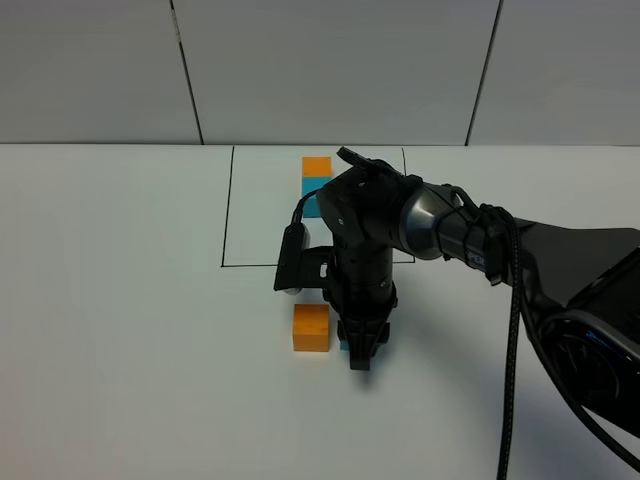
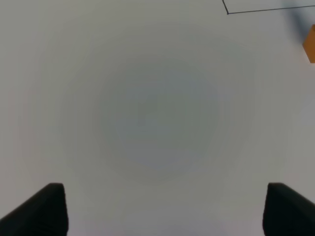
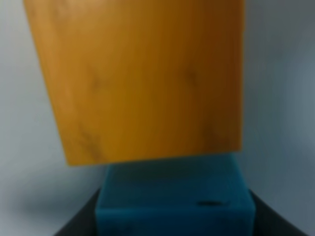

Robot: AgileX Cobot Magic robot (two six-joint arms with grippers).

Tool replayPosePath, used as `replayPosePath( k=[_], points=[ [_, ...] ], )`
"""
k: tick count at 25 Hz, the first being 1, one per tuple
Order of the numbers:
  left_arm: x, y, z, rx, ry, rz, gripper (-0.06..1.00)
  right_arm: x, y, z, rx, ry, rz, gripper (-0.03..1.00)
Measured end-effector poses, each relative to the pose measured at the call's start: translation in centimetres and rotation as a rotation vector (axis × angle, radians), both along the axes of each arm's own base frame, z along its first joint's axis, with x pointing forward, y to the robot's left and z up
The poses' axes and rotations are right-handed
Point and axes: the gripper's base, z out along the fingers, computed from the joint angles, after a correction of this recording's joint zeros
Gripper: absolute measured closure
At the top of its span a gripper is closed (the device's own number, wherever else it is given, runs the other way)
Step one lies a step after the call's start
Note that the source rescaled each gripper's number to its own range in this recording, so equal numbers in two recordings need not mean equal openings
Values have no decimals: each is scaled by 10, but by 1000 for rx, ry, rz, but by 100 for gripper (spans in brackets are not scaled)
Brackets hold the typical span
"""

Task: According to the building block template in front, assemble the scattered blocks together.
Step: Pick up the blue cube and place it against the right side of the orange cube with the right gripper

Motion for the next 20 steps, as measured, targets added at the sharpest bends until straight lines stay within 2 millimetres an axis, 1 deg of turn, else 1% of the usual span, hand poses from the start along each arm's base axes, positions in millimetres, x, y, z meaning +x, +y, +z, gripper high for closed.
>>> replayPosePath(
  k=[10, 20],
  points=[
    [0, 0, 0, 0, 0, 0, 15, -6, 9, 0, -3, -2, 26, 95],
    [0, 0, 0, 0, 0, 0, 15, -6, 9, 0, -5, -6, 29, 95]
  ],
)
